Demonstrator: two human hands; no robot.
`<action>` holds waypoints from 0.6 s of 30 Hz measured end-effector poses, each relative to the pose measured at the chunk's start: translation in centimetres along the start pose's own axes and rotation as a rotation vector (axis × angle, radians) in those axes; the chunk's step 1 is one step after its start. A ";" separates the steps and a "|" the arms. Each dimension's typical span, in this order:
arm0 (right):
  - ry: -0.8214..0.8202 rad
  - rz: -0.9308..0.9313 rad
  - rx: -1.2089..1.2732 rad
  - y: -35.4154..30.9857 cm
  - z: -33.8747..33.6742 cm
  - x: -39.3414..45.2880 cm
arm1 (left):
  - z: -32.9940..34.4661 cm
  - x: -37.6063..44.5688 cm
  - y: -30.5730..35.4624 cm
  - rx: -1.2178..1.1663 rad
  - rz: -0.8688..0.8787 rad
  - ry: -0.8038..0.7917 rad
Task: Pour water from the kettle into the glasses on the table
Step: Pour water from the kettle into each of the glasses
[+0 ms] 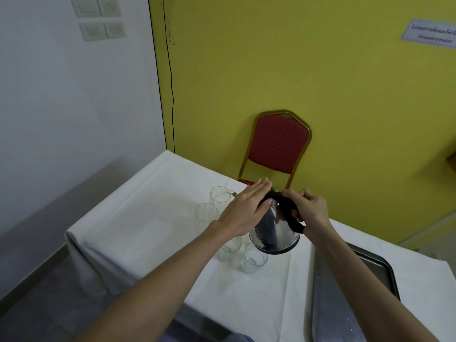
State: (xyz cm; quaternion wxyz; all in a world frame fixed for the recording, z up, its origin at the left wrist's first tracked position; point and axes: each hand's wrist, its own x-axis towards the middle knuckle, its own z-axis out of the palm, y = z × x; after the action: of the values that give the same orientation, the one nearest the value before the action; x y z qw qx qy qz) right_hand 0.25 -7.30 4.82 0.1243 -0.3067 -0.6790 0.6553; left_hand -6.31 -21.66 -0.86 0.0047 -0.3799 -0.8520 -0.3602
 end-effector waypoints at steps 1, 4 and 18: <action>0.000 0.000 -0.002 0.0 0.0 0.0 | 0.0 0.0 0.0 0.000 0.000 -0.001; 0.005 0.007 -0.009 -0.2 0.0 0.0 | -0.1 0.0 0.1 -0.007 -0.004 -0.002; 0.009 0.000 0.008 -1.1 0.0 -0.4 | -0.2 0.3 0.3 -0.009 0.000 0.004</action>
State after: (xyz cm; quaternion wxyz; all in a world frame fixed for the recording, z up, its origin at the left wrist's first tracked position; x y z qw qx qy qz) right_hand 0.30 -7.48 5.94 0.1285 -0.3091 -0.6758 0.6567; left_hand -6.37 -21.50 -0.43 0.0049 -0.3790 -0.8505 -0.3648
